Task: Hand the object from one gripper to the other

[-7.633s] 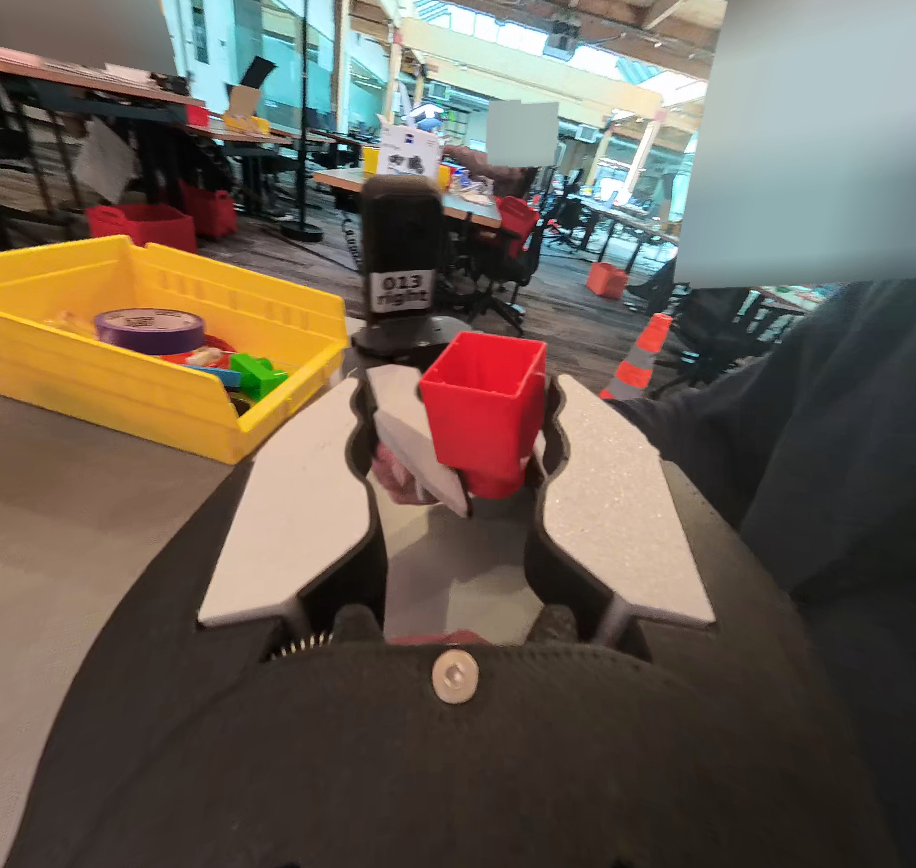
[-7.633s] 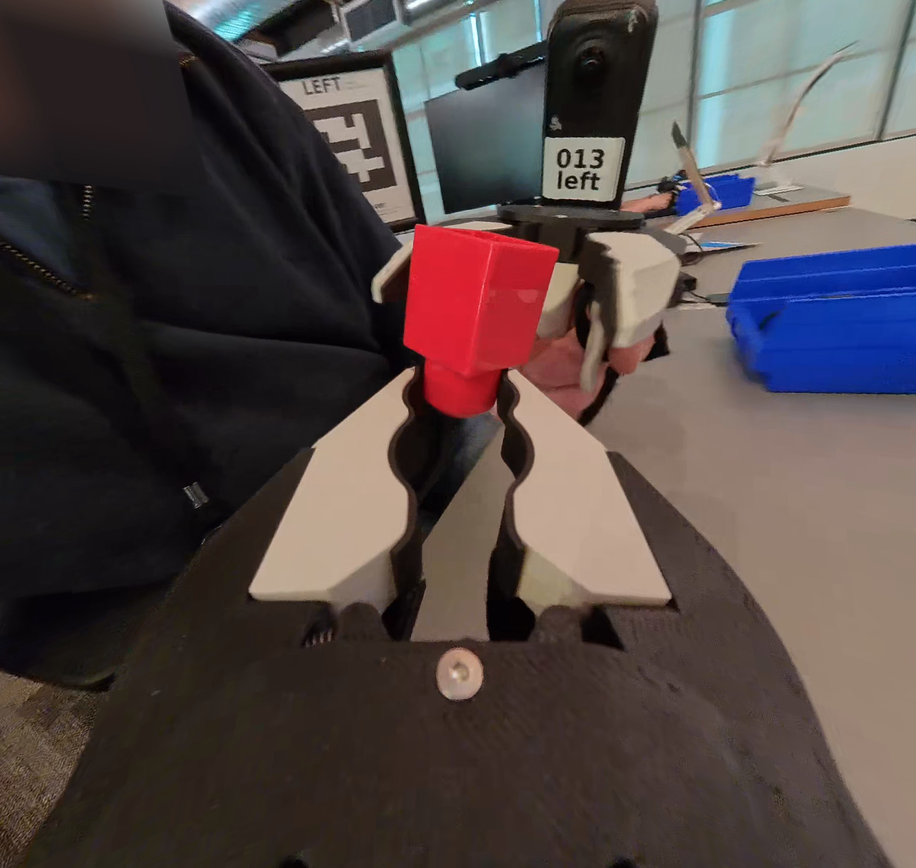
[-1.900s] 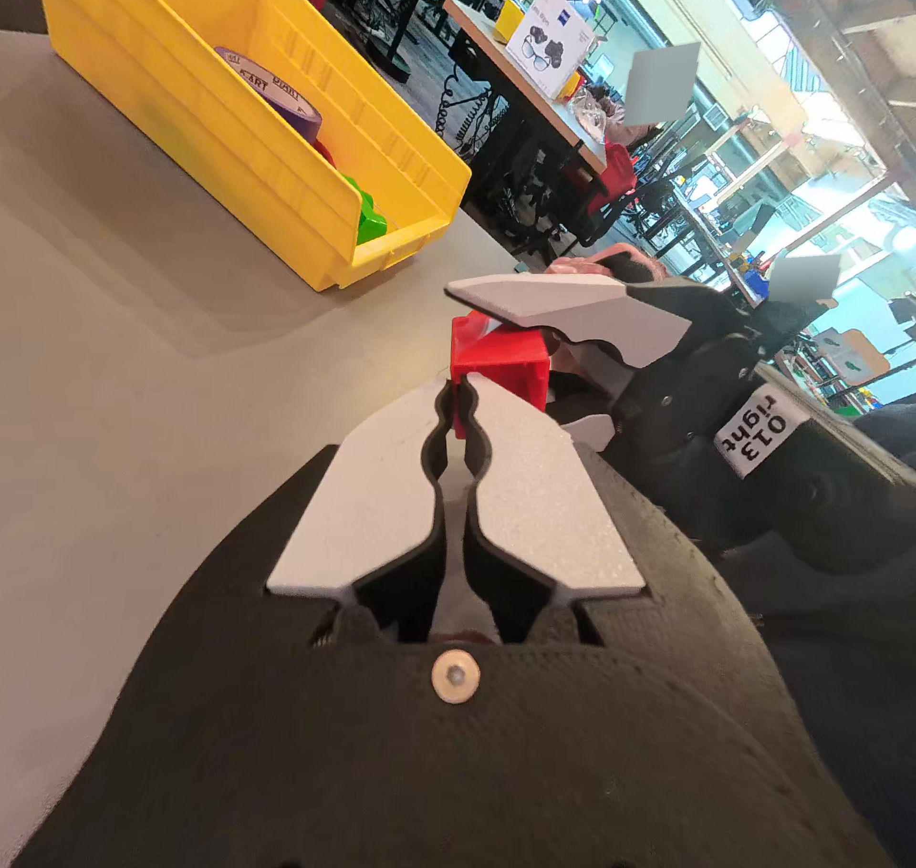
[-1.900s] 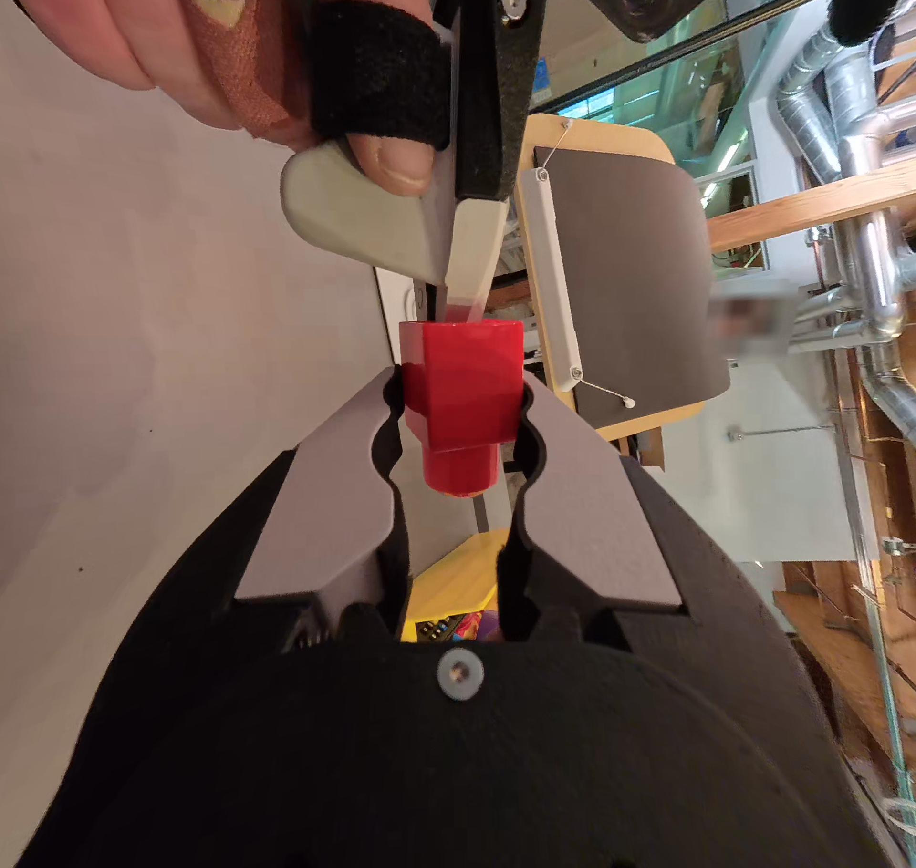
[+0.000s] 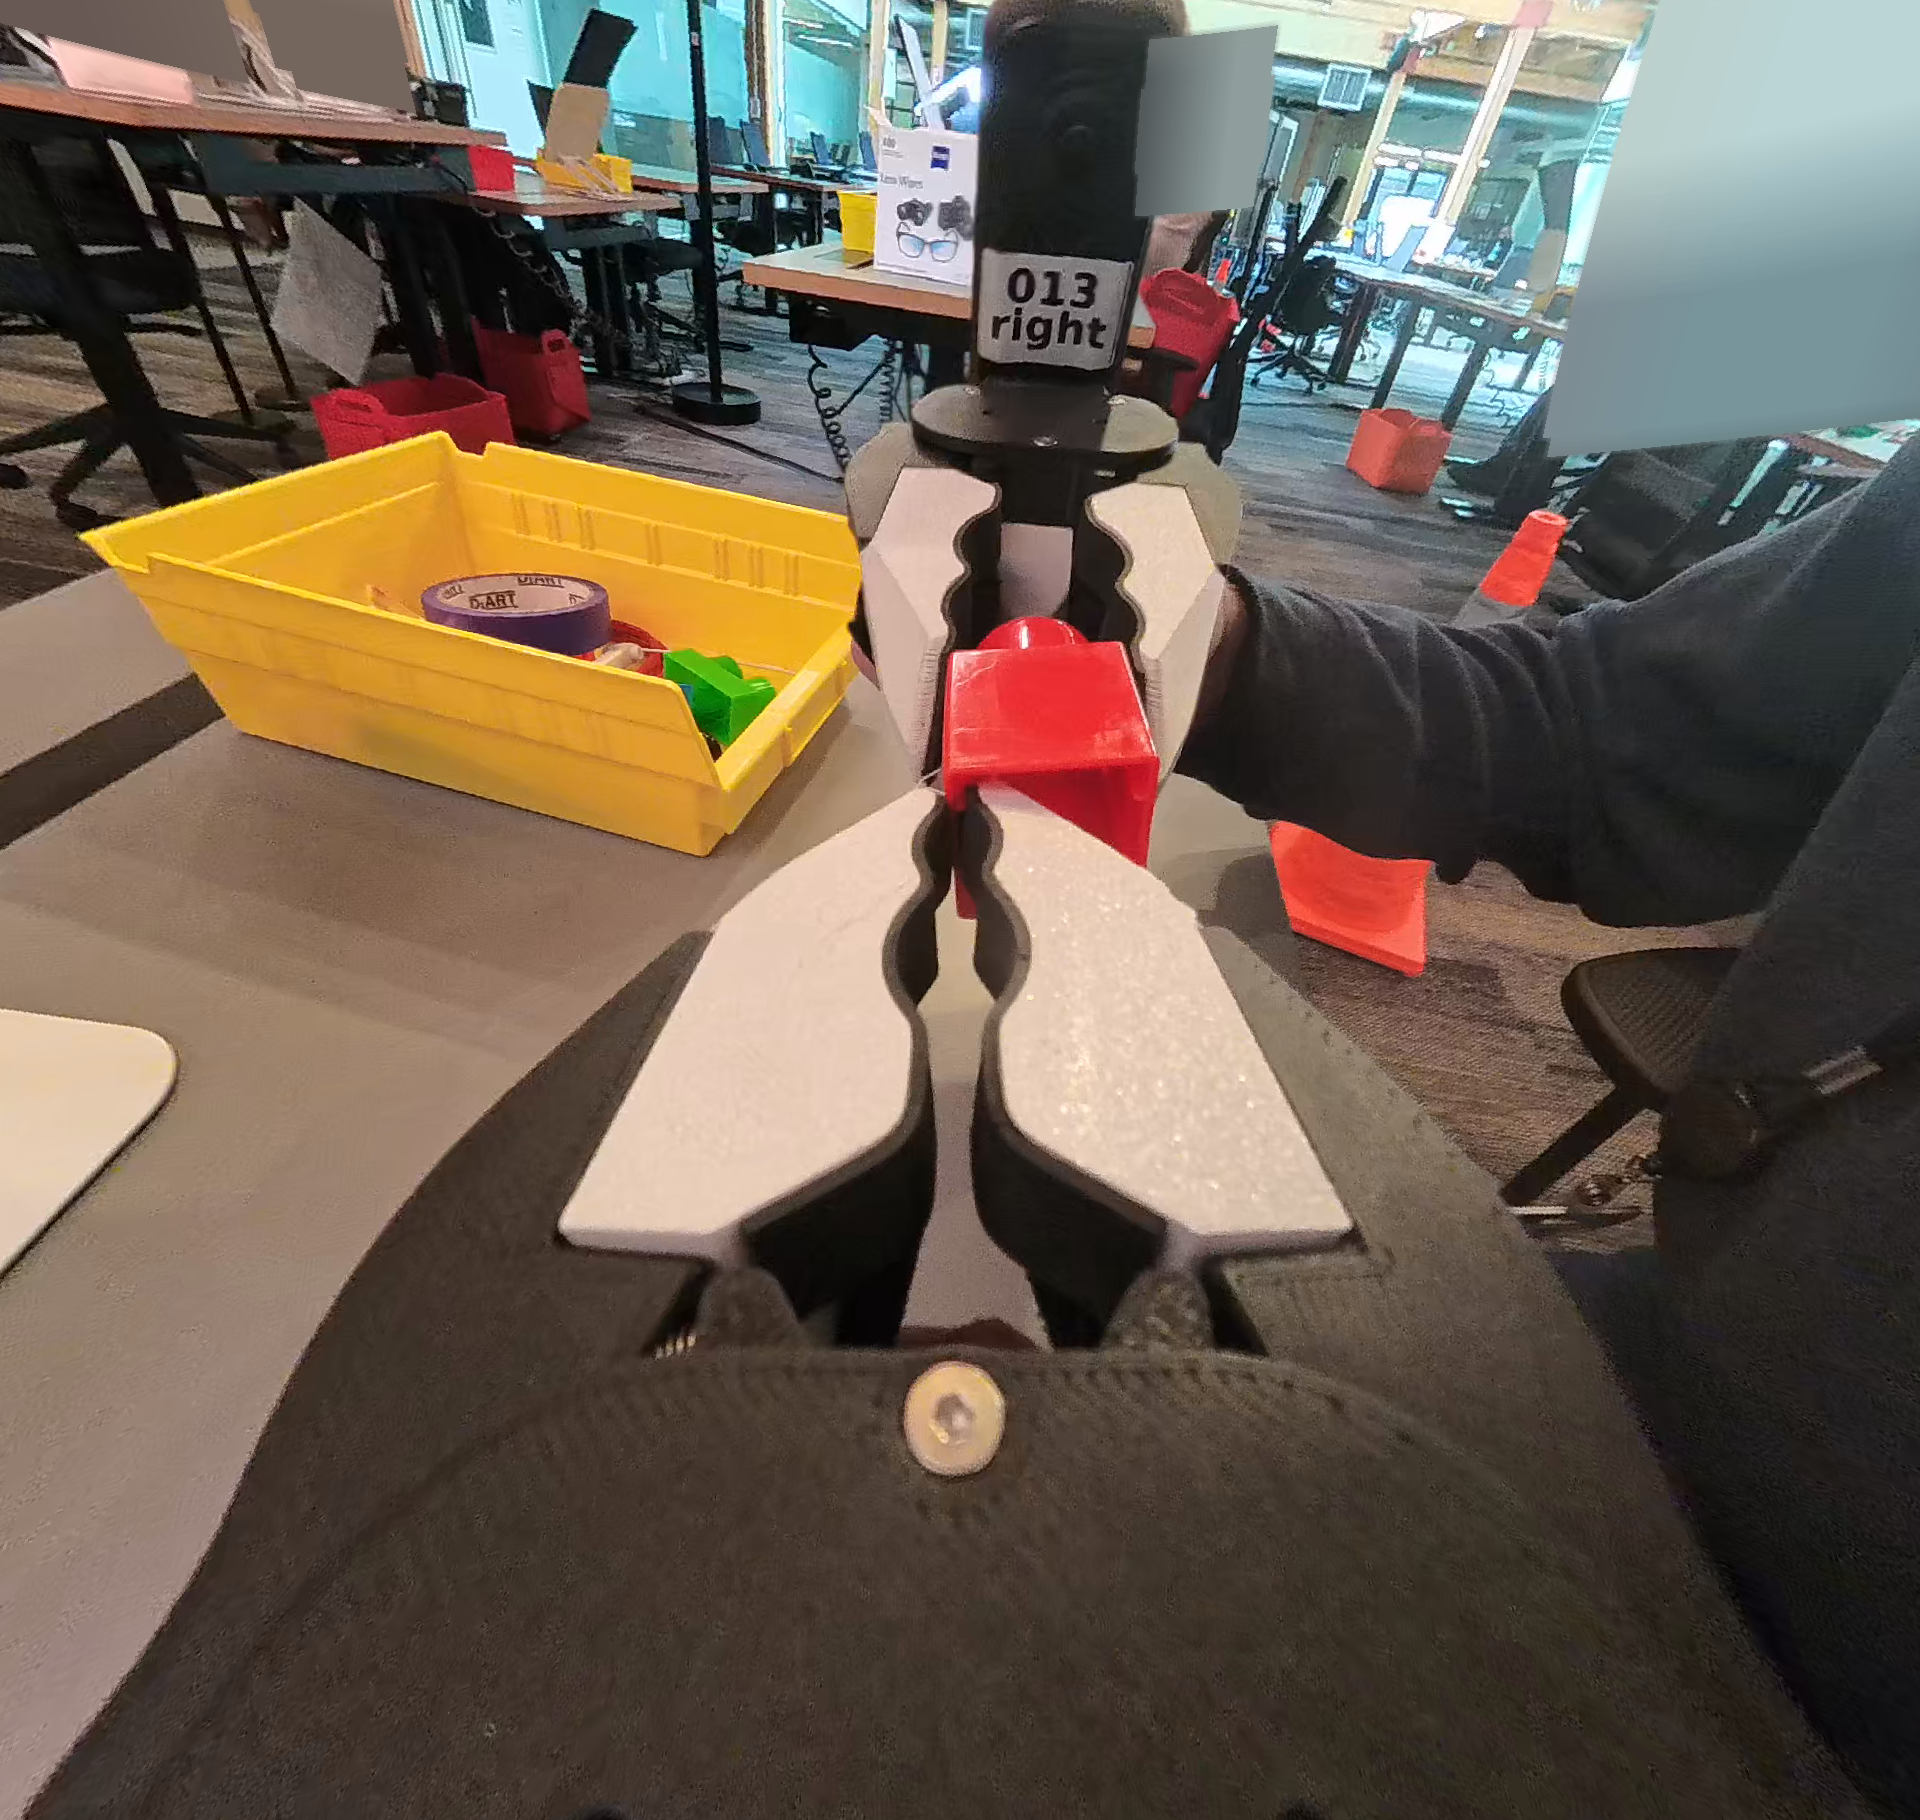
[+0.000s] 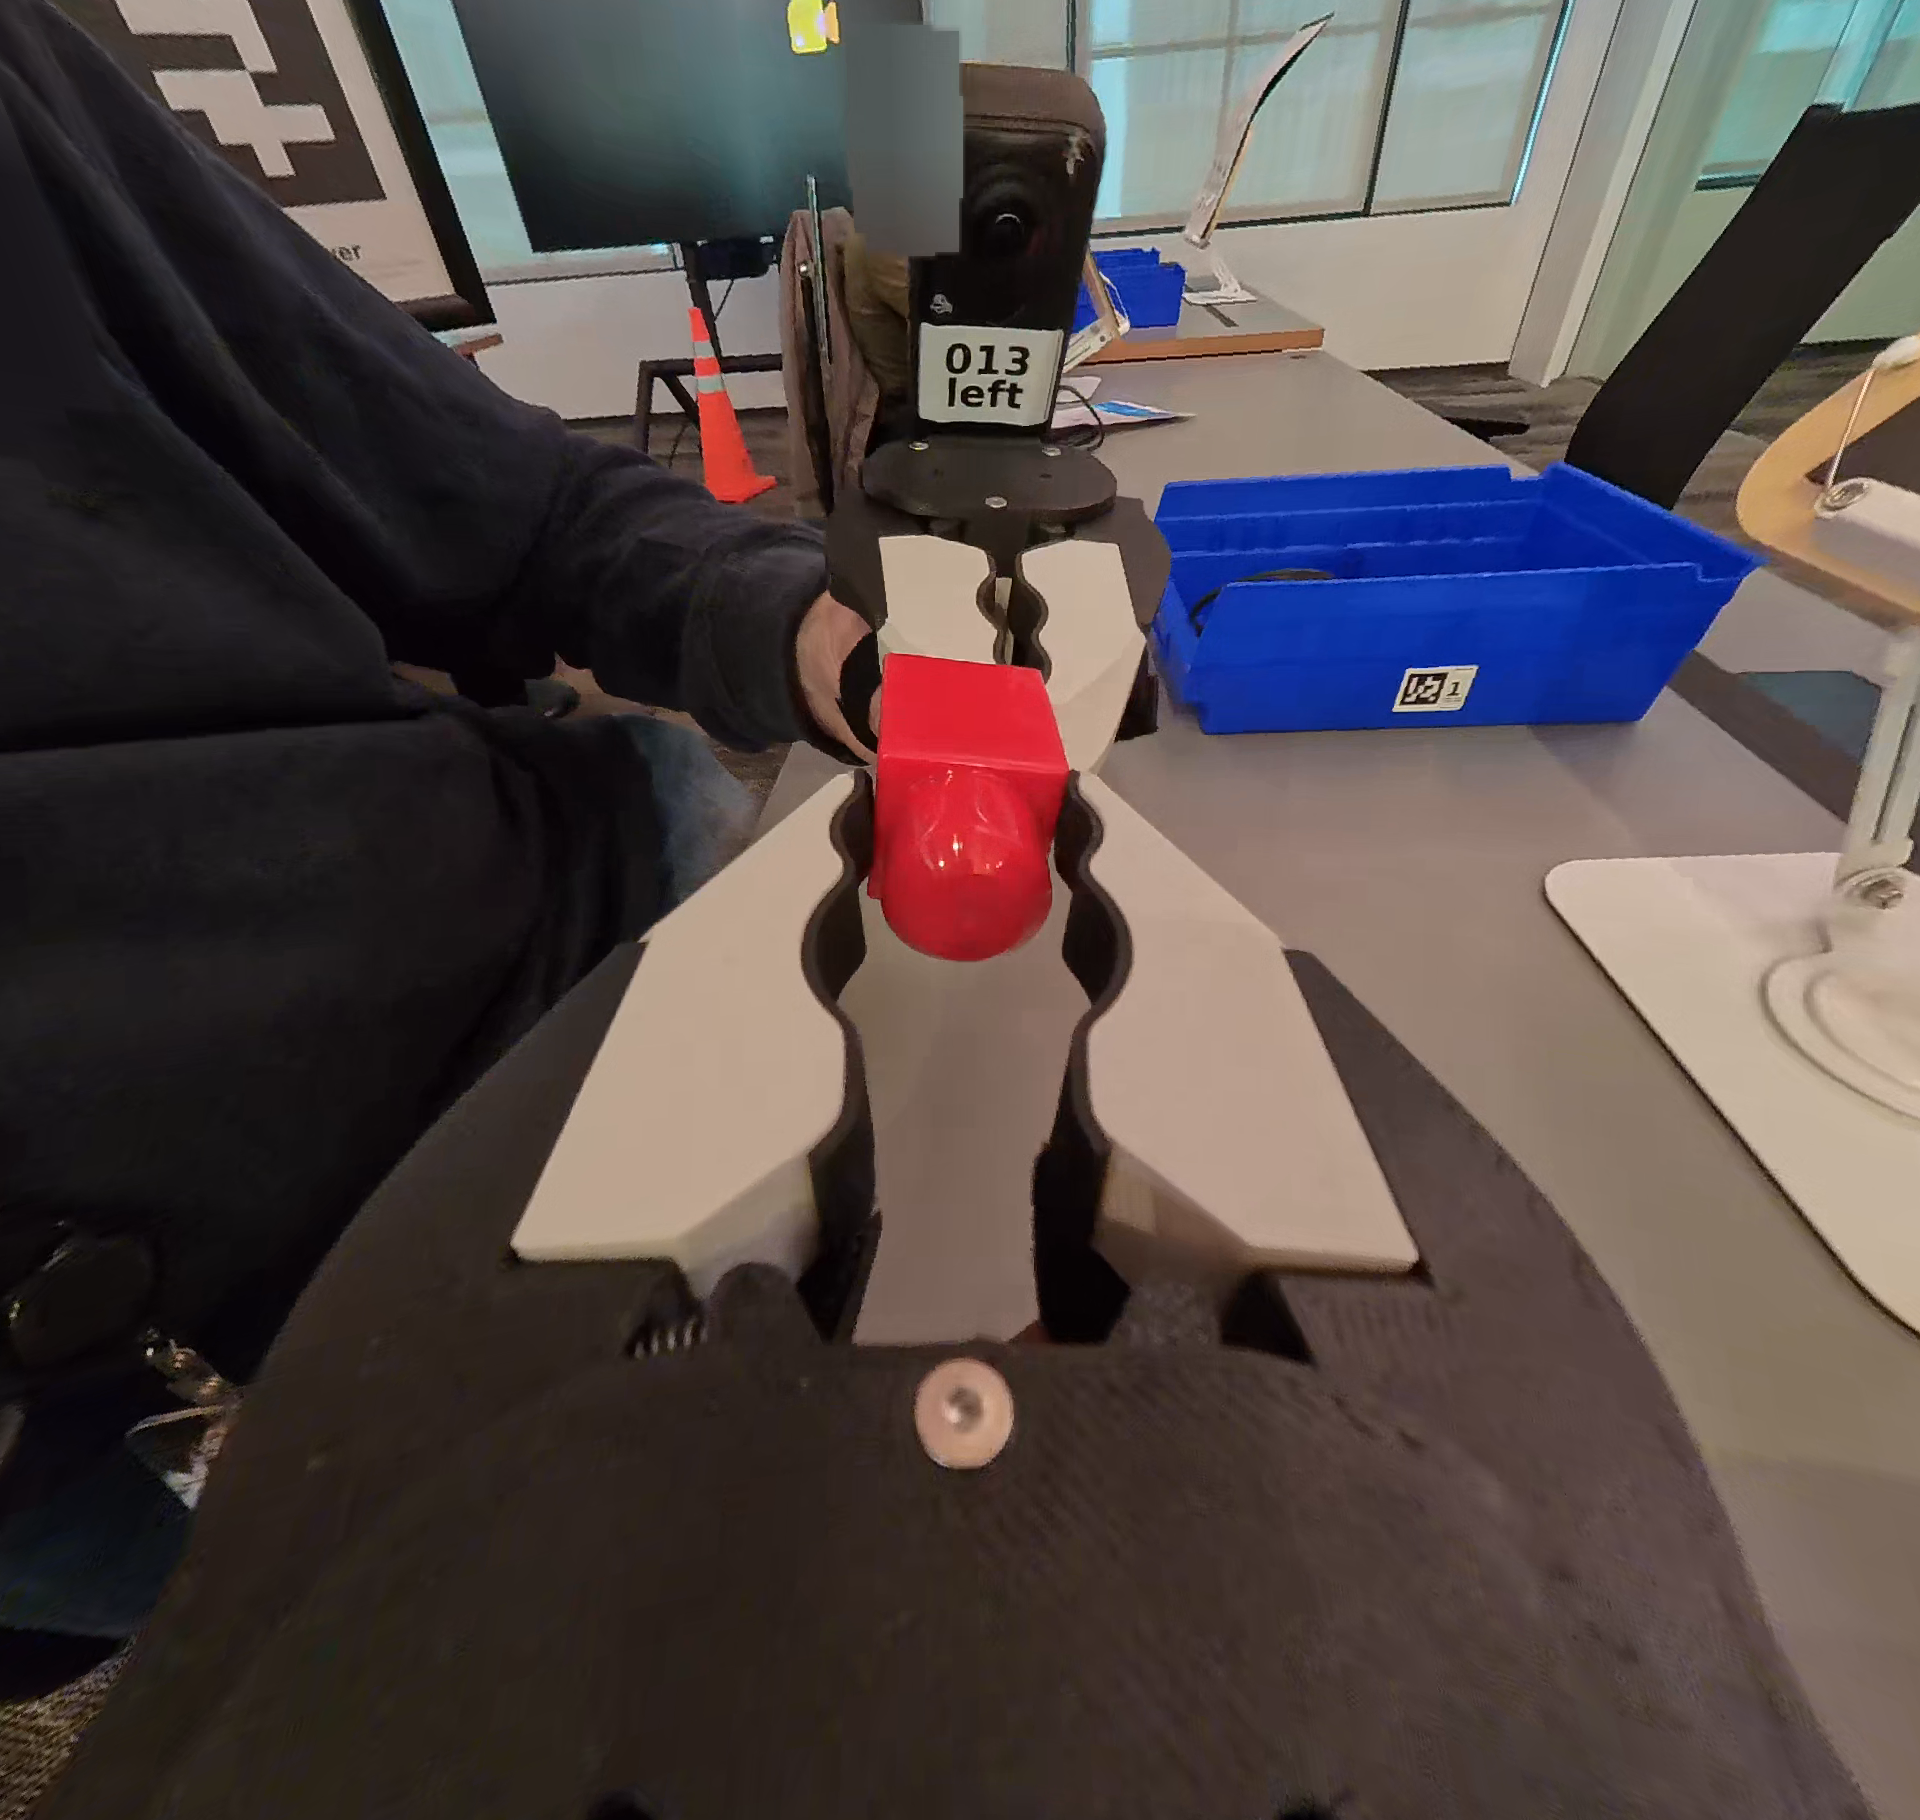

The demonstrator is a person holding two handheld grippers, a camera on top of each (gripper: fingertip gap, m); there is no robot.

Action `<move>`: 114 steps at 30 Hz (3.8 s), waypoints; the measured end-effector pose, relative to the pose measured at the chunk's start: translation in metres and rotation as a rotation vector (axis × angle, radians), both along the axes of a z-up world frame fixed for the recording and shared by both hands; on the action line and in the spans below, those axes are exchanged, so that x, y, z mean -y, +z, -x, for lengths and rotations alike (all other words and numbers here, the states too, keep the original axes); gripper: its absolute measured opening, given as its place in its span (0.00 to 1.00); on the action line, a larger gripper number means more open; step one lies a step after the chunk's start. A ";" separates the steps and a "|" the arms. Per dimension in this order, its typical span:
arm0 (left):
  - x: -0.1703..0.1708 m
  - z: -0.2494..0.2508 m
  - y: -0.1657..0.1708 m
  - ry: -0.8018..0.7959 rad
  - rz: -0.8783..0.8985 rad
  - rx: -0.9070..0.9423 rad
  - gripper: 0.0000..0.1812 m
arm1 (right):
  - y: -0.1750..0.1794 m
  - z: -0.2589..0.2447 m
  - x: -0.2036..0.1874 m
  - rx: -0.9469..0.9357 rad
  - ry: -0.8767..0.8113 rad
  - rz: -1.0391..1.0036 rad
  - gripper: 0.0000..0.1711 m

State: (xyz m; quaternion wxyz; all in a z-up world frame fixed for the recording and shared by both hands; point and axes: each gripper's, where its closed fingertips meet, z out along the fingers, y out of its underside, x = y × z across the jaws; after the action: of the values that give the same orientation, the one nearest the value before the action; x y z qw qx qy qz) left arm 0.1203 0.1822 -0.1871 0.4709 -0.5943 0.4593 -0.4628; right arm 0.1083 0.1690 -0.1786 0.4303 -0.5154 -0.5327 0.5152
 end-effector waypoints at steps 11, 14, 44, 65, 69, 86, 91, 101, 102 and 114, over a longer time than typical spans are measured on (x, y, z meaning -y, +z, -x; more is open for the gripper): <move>-0.010 0.017 0.011 0.202 -0.752 -0.357 0.22 | 0.004 -0.007 -0.004 -0.116 0.079 0.464 0.19; -0.005 0.014 0.016 0.212 -0.985 -0.453 0.21 | -0.003 -0.007 -0.005 -0.132 0.113 0.588 0.19; -0.007 0.006 -0.014 0.097 -0.144 -0.290 0.04 | -0.017 -0.004 -0.012 0.142 -0.319 -0.586 0.39; -0.007 0.012 -0.021 0.145 -0.770 -0.552 0.21 | -0.049 -0.001 0.000 0.325 -0.109 -0.270 0.20; -0.001 0.009 -0.019 0.102 -1.047 -0.636 0.20 | -0.051 -0.001 0.015 0.284 0.077 0.042 0.20; 0.008 -0.005 -0.027 0.042 -1.062 -0.680 0.02 | -0.046 0.002 0.006 0.221 0.127 0.114 0.41; -0.012 0.005 -0.025 0.138 -0.673 -0.579 0.02 | -0.045 -0.005 -0.008 0.303 -0.107 -0.265 0.43; -0.011 0.000 -0.030 0.021 0.072 -0.303 0.03 | -0.038 -0.006 -0.028 0.484 -0.421 -0.965 0.41; -0.010 -0.001 -0.028 0.003 0.145 -0.259 0.03 | -0.039 -0.005 -0.028 0.499 -0.432 -1.028 0.40; -0.013 -0.003 -0.050 0.018 0.331 -0.249 0.03 | -0.053 -0.002 -0.039 0.657 -0.517 -1.159 0.20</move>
State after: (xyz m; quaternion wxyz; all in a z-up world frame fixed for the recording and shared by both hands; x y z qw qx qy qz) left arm 0.1231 0.1951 -0.2372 0.3107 -0.7202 0.4263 -0.4506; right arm 0.1099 0.2076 -0.2313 0.5608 -0.4421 -0.6835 -0.1514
